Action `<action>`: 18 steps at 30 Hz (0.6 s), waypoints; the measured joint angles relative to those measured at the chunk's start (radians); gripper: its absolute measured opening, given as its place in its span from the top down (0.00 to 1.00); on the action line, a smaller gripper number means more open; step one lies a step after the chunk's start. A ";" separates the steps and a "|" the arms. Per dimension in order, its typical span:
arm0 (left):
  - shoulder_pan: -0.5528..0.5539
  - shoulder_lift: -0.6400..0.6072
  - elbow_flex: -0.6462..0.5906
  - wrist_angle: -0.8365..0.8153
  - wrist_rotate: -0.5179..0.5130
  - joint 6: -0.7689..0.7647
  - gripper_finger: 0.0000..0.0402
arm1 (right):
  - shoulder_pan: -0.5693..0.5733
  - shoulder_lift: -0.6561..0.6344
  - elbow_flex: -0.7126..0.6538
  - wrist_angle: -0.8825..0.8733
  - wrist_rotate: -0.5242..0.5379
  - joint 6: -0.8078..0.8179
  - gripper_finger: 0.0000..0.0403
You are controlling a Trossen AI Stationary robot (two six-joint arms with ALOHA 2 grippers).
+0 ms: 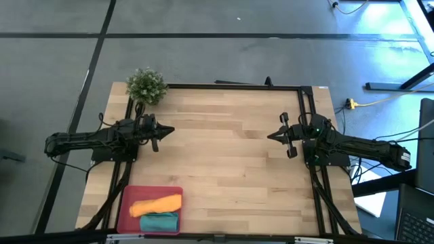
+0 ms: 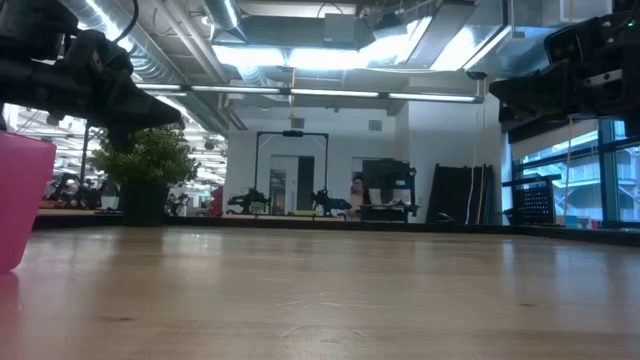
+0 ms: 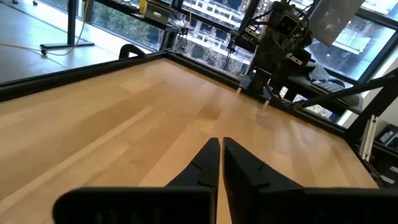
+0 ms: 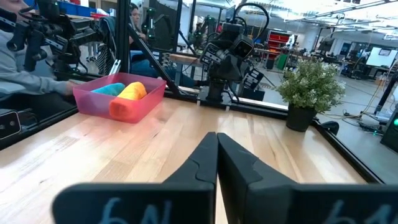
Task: Roll microfiber towels into tight, uniform cylinder then place into a basket
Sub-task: Return to Home Position
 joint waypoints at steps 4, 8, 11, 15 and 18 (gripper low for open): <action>0.000 0.000 0.000 0.000 0.000 0.000 0.99 | 0.000 0.000 0.000 0.000 0.000 0.000 0.97; 0.000 0.000 0.000 0.000 0.000 0.000 1.00 | 0.000 0.000 0.000 0.000 0.000 0.000 0.96; 0.000 0.000 0.000 0.000 0.000 0.000 0.98 | 0.000 0.000 0.001 0.000 0.000 0.000 0.96; 0.000 0.000 0.000 0.000 0.000 0.000 0.96 | 0.000 0.000 0.001 0.000 0.000 0.000 0.96; 0.000 0.000 0.000 0.000 0.000 0.001 0.95 | 0.000 0.000 0.001 0.000 0.000 0.000 0.97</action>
